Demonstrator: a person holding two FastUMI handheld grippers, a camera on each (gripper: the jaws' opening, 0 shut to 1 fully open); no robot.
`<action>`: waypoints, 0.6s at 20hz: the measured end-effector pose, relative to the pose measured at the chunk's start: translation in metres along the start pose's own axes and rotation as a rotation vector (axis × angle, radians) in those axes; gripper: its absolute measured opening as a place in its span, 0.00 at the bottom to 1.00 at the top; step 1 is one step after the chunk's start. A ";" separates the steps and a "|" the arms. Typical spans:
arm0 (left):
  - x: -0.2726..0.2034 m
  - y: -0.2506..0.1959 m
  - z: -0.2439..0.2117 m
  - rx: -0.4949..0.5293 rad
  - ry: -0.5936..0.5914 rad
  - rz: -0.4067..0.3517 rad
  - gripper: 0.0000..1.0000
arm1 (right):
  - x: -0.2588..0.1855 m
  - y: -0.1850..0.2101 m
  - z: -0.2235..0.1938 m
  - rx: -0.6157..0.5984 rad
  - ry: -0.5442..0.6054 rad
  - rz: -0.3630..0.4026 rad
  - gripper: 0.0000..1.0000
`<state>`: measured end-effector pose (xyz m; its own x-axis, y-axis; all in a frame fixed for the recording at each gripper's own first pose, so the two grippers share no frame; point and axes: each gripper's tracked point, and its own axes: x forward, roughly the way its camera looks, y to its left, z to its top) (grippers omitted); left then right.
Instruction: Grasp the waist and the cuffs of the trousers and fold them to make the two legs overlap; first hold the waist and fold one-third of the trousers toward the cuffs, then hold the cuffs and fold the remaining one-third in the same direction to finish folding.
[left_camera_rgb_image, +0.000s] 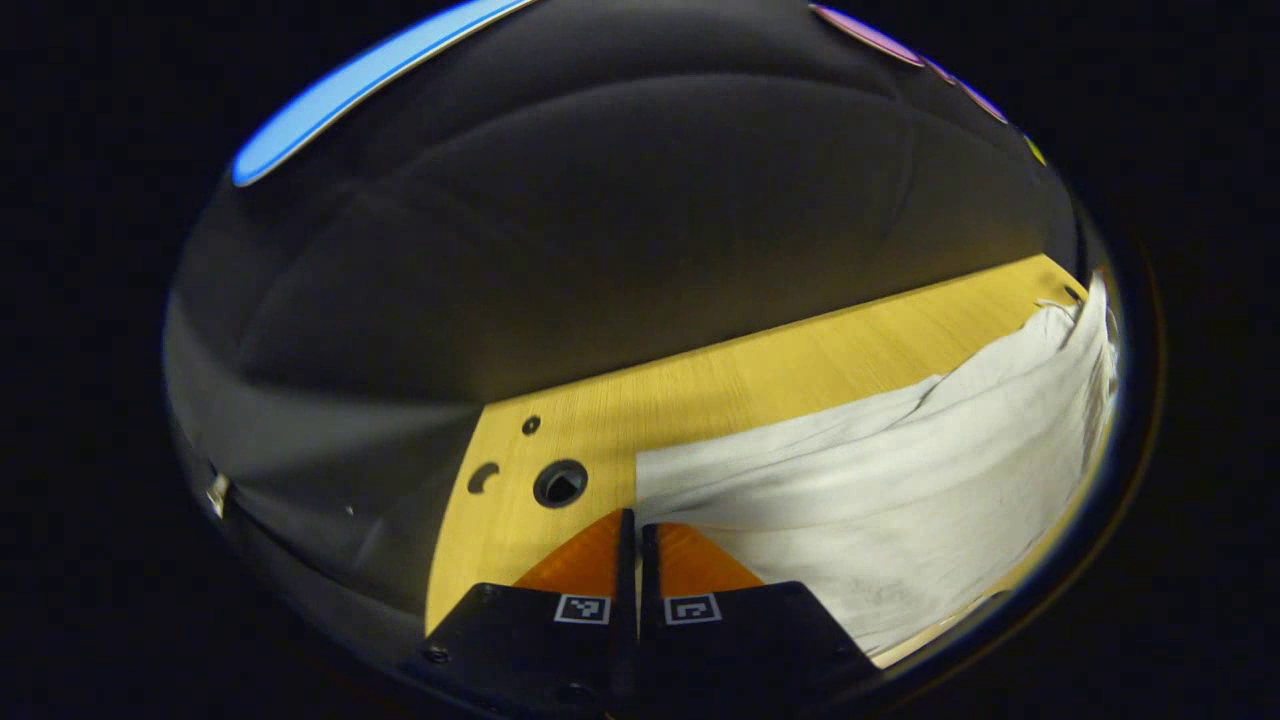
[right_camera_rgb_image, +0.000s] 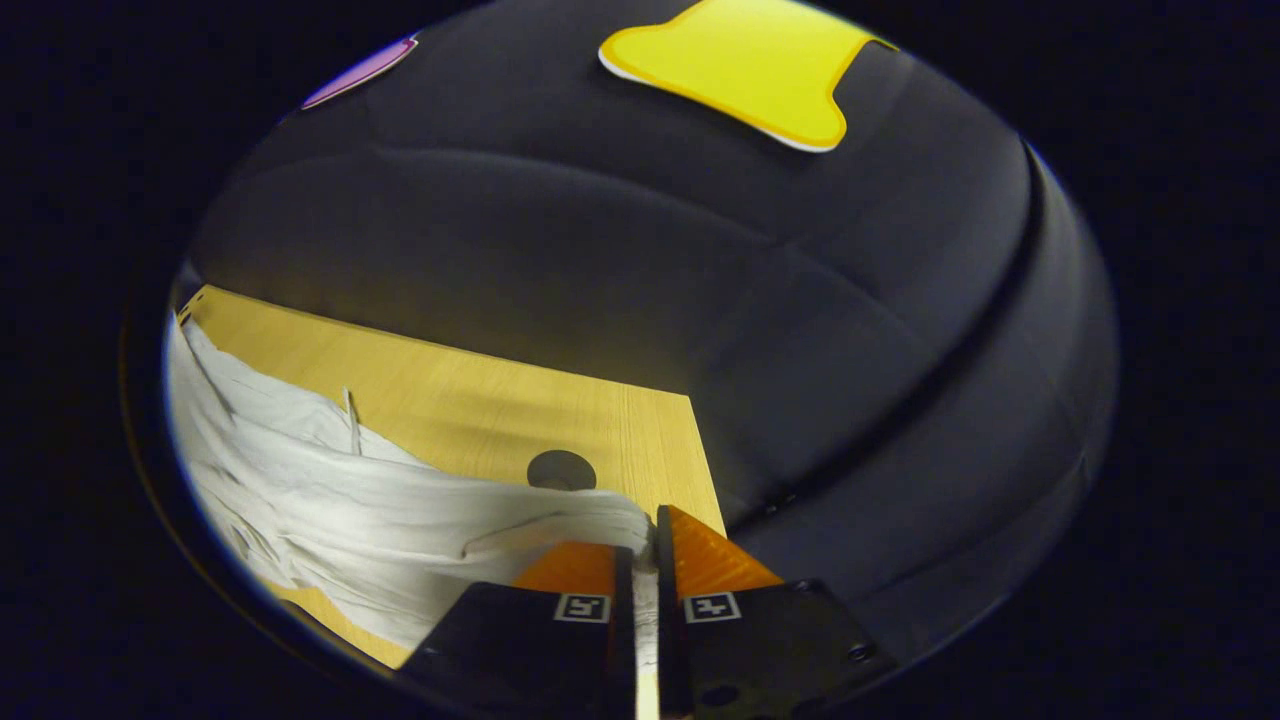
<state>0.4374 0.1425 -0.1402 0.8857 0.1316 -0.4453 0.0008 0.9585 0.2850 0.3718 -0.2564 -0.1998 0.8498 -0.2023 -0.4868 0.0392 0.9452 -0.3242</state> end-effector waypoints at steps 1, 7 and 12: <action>0.002 -0.001 -0.003 -0.057 -0.004 -0.002 0.06 | 0.001 0.003 -0.002 0.001 0.011 0.002 0.21; -0.027 -0.005 0.013 -0.448 -0.156 -0.082 0.76 | -0.020 0.010 -0.017 0.025 -0.002 -0.002 0.98; -0.085 0.012 0.034 -0.488 -0.276 -0.066 0.96 | -0.051 -0.020 -0.019 0.248 -0.086 -0.100 0.98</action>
<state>0.3778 0.1346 -0.0702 0.9796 0.0593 -0.1919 -0.0966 0.9768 -0.1911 0.3170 -0.2701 -0.1840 0.8763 -0.2854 -0.3882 0.2436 0.9575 -0.1541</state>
